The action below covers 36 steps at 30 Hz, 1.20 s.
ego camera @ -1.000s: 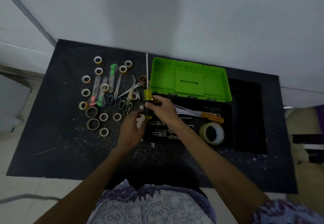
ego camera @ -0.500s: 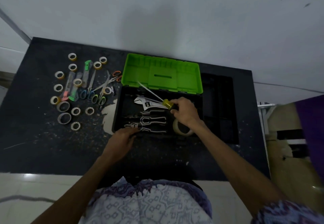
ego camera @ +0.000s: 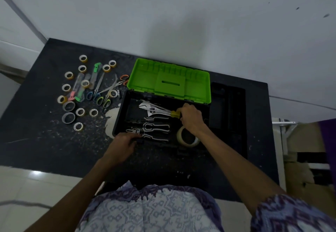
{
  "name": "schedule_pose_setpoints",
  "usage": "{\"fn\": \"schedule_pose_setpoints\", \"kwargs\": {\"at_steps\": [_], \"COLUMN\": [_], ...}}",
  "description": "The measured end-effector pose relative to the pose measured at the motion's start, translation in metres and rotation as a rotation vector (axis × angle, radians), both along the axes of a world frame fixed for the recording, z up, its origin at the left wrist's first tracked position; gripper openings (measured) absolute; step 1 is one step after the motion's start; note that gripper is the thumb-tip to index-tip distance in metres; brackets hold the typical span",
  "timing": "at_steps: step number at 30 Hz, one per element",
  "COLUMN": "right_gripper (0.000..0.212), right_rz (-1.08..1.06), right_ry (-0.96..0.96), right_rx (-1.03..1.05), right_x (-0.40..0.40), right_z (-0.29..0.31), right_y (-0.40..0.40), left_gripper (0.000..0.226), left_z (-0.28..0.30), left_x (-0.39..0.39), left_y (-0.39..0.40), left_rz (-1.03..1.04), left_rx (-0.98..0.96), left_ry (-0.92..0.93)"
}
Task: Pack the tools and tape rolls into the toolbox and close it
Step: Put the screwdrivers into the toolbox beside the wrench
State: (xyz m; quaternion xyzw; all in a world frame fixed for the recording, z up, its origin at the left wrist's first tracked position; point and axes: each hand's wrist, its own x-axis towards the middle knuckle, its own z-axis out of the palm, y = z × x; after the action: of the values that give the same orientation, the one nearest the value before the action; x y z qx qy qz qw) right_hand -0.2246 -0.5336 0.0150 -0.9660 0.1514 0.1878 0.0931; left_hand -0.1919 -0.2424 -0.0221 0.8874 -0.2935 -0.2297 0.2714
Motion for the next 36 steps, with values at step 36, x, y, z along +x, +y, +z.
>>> {"fn": "schedule_pose_setpoints", "kwargs": {"at_steps": [36], "right_gripper": [0.032], "right_rz": [-0.272], "right_ry": [-0.251], "right_rx": [0.243], "right_x": [-0.045], "right_z": [-0.012], "right_y": [0.015], "left_gripper": [0.036], "left_z": [0.011], "left_x": [0.023], "left_y": [-0.010], "left_rz": [-0.058], "left_rx": [0.239], "left_ry": [0.224]}}
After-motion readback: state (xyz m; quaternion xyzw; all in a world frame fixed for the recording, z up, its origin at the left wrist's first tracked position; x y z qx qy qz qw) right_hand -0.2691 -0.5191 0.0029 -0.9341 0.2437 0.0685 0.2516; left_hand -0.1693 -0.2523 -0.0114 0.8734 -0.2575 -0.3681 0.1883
